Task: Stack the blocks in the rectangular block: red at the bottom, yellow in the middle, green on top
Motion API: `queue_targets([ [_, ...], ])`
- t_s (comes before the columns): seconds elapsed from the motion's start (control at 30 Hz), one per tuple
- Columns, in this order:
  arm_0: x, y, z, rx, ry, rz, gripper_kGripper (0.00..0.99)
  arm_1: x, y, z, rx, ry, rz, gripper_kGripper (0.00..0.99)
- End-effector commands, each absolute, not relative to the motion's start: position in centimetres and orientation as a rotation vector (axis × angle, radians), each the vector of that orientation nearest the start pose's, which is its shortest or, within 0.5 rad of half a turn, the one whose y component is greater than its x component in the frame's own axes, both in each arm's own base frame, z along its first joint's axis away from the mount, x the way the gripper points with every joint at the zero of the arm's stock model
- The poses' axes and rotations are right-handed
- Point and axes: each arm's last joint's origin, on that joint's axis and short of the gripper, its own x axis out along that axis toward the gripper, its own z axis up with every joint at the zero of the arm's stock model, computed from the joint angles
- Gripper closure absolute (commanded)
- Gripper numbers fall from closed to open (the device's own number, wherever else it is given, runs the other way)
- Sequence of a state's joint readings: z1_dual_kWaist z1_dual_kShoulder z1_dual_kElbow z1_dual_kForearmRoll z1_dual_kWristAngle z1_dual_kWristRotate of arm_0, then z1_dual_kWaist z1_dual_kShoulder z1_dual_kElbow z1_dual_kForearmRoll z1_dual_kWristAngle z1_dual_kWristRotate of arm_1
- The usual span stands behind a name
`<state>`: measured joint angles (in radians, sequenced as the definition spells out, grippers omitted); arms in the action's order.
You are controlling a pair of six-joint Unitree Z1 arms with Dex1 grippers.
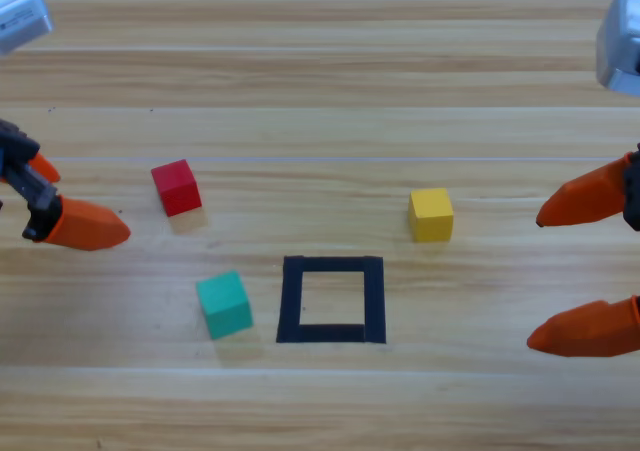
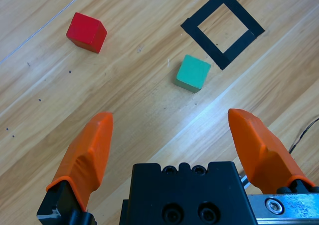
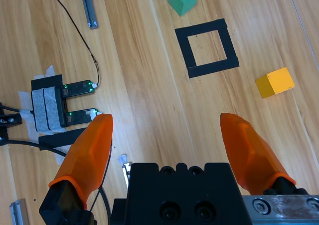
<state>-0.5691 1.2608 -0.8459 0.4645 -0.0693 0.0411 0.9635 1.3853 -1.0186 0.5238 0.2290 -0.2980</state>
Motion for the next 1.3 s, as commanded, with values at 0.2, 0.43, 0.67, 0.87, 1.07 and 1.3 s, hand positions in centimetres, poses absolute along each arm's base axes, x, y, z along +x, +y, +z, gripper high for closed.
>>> queue_targets([
  [0.2,16.1,-11.1,30.8,0.281,0.867,-0.625,0.000,12.6,21.2,30.9,-0.602,0.822,1.266,0.047],
  [0.43,16.2,-11.1,30.8,0.276,0.869,-0.621,0.000,14.5,22.4,30.6,-0.551,0.885,1.007,0.047],
  [0.67,17.3,-11.5,31.2,0.107,0.915,-0.480,0.000,16.5,23.5,30.3,-0.509,0.893,0.711,0.045],
  [0.87,19.5,-13.0,30.9,-0.097,1.060,-0.328,0.000,18.6,25.2,30.2,-0.453,0.865,0.493,0.044],
  [1.07,21.4,-14.0,30.6,-0.245,1.123,-0.165,0.000,20.2,27.4,29.9,-0.376,0.935,0.414,0.031],
  [1.3,23.0,-14.6,31.1,-0.322,1.132,0.001,0.004,23.9,27.8,28.3,-0.222,1.007,0.279,0.016],
])
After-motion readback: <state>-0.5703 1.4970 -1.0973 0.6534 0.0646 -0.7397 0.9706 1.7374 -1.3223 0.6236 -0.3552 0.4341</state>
